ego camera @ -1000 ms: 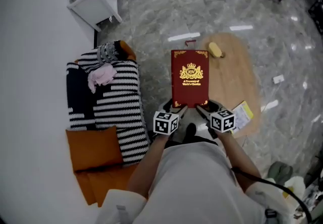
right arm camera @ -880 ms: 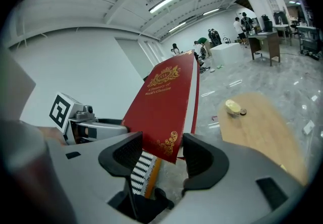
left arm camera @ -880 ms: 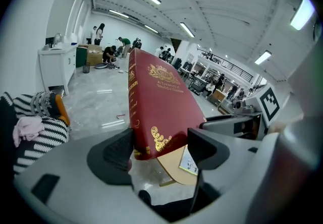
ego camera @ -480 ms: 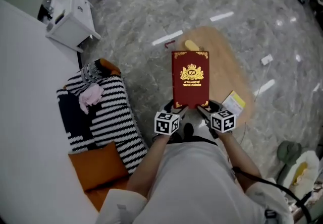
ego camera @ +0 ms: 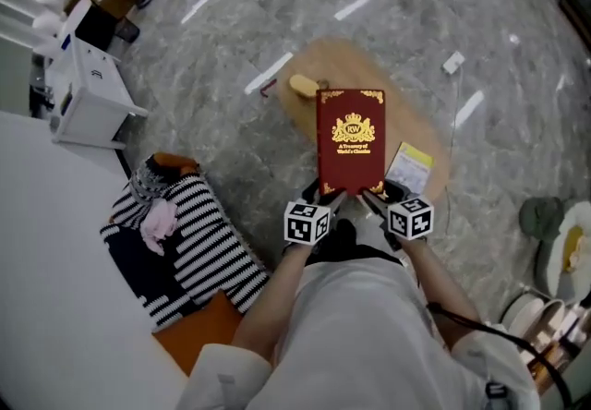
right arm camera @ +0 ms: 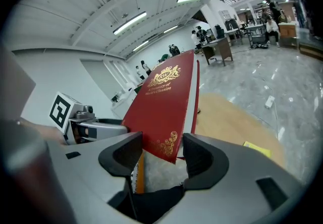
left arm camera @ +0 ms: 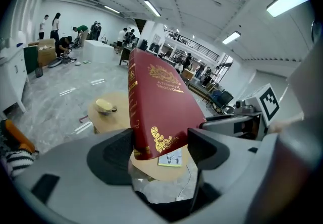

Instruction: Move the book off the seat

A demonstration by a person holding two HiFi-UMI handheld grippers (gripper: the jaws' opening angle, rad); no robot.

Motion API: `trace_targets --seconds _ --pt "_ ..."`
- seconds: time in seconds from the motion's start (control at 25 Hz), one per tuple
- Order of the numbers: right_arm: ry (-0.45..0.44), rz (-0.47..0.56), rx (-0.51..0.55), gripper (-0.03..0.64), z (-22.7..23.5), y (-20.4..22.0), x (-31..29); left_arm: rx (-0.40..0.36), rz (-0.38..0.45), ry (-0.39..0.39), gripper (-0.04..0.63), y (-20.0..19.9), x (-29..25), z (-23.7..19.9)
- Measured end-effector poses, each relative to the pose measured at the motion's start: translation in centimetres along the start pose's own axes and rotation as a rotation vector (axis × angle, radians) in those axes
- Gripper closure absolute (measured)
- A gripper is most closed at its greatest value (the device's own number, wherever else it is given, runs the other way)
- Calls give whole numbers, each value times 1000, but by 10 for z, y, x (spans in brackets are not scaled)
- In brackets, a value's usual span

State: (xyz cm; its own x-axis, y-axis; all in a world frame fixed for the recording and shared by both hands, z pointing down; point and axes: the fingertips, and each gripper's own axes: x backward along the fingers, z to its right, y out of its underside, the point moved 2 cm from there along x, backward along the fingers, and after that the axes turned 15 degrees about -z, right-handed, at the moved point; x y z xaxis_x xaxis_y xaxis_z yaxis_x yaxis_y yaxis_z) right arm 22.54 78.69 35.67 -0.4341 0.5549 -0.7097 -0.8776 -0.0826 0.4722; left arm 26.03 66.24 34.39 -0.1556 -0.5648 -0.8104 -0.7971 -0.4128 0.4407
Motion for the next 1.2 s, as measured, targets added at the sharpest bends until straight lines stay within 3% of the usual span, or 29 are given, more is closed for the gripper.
trace_targets --seconds 0.24,0.44,0.64,1.2 --pt "67 47 -83 353 6 7 -9 -99 -41 77 265 -6 -17 -11" --pt "104 82 -180 353 40 20 2 -176 -109 120 265 -18 -53 9" --pt "140 108 -264 353 59 34 -16 -249 -160 160 265 -19 -84 1" --pt "217 91 -404 353 126 107 -63 -308 -307 250 265 28 -191 -7"
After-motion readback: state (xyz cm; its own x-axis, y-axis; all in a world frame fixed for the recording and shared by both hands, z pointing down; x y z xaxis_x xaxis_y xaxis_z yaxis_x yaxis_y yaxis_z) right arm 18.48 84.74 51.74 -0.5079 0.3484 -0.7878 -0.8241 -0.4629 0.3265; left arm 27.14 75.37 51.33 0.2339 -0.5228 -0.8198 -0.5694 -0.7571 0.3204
